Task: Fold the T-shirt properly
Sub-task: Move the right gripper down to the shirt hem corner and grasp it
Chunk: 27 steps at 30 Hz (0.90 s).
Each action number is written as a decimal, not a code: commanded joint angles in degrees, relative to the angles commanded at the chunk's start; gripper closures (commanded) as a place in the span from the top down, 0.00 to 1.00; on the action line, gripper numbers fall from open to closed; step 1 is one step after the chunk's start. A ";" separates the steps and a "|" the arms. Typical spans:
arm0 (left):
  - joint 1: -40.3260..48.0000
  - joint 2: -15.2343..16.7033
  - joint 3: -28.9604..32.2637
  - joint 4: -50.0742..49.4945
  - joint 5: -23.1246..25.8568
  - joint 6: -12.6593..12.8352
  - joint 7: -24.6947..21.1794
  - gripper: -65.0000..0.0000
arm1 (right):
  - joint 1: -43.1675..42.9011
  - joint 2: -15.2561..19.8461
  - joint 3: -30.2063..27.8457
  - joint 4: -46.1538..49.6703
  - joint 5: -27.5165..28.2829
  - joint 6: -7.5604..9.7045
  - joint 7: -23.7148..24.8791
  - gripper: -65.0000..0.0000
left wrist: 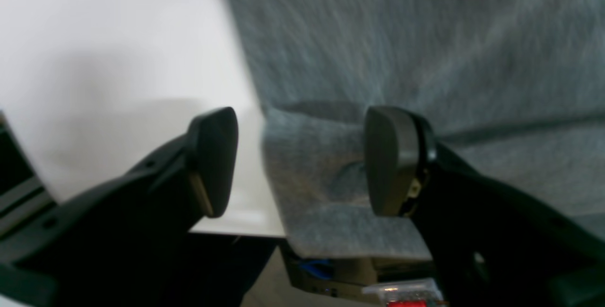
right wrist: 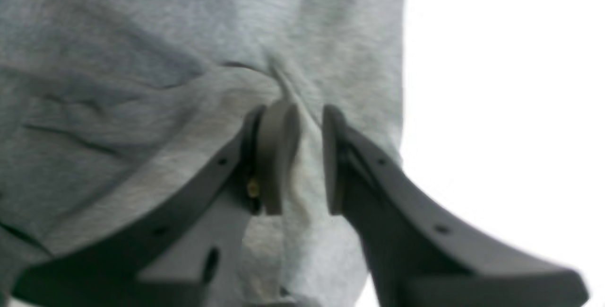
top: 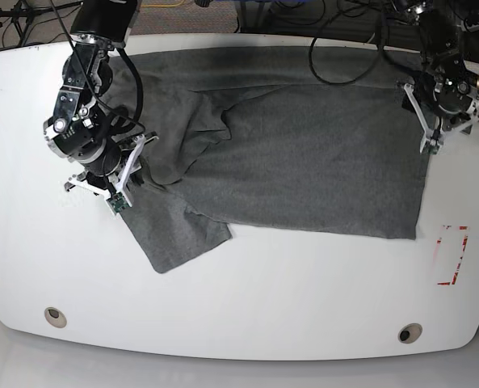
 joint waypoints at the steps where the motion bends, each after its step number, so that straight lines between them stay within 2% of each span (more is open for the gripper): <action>1: -0.79 0.26 0.00 0.35 0.00 0.00 0.70 0.61 | 0.00 0.00 0.00 -0.09 0.00 0.00 0.00 0.43; 6: -6.15 0.35 -0.09 0.62 0.00 0.00 2.64 0.61 | 0.26 0.00 0.00 -0.35 0.00 0.00 0.53 0.69; 8: -7.82 0.35 -0.70 0.62 0.00 0.00 2.46 0.61 | 0.62 0.00 0.00 -1.49 0.00 0.00 1.41 0.74; 12: -11.34 0.35 -2.73 0.53 0.09 0.00 2.46 0.61 | 2.90 0.09 0.00 -4.84 0.00 0.00 3.87 0.75; 22: -16.97 0.35 -4.13 0.35 0.26 0.00 2.37 0.61 | 10.55 4.22 0.00 -21.80 0.00 0.00 11.43 0.76; 27: -16.97 -1.32 -3.96 0.35 0.18 0.00 2.37 0.61 | 14.51 6.51 0.00 -31.56 0.00 0.00 16.79 0.76</action>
